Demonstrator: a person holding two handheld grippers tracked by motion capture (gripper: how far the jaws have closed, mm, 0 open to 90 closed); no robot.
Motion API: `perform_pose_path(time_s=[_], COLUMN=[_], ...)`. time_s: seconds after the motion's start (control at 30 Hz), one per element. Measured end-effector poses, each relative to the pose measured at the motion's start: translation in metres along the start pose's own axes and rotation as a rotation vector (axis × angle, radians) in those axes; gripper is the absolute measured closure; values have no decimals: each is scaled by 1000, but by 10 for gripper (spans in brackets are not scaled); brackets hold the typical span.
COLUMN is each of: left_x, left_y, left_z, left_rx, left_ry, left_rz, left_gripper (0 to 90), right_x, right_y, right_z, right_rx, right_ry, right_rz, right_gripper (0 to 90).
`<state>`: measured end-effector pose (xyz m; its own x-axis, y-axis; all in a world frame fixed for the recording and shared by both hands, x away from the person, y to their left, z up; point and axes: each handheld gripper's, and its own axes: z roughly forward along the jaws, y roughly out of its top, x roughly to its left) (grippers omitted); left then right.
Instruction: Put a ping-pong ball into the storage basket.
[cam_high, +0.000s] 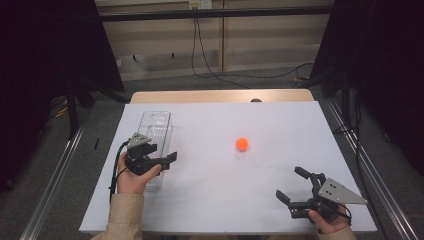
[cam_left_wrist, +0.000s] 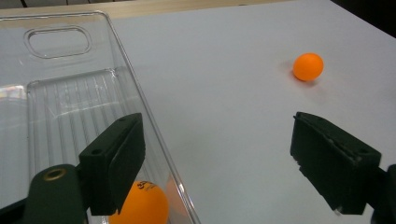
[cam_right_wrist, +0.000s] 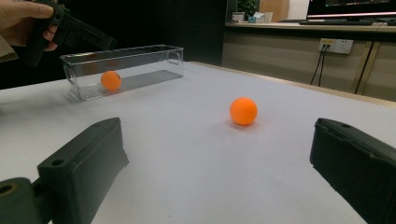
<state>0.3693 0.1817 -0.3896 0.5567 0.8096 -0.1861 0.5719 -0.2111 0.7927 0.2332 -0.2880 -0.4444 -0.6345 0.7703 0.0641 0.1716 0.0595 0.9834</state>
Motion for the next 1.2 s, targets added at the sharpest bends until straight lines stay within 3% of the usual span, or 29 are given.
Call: perform_pose_path(time_s=[1.2], left_x=[-17], left_y=[2], left_z=[14], left_rx=[-11], left_ry=[-53], left_rz=[14], left_gripper=[103], right_x=[0], right_y=[-1], right_z=[0], right_rx=[6], right_ry=[-3], right_rz=[5], right_gripper=[24])
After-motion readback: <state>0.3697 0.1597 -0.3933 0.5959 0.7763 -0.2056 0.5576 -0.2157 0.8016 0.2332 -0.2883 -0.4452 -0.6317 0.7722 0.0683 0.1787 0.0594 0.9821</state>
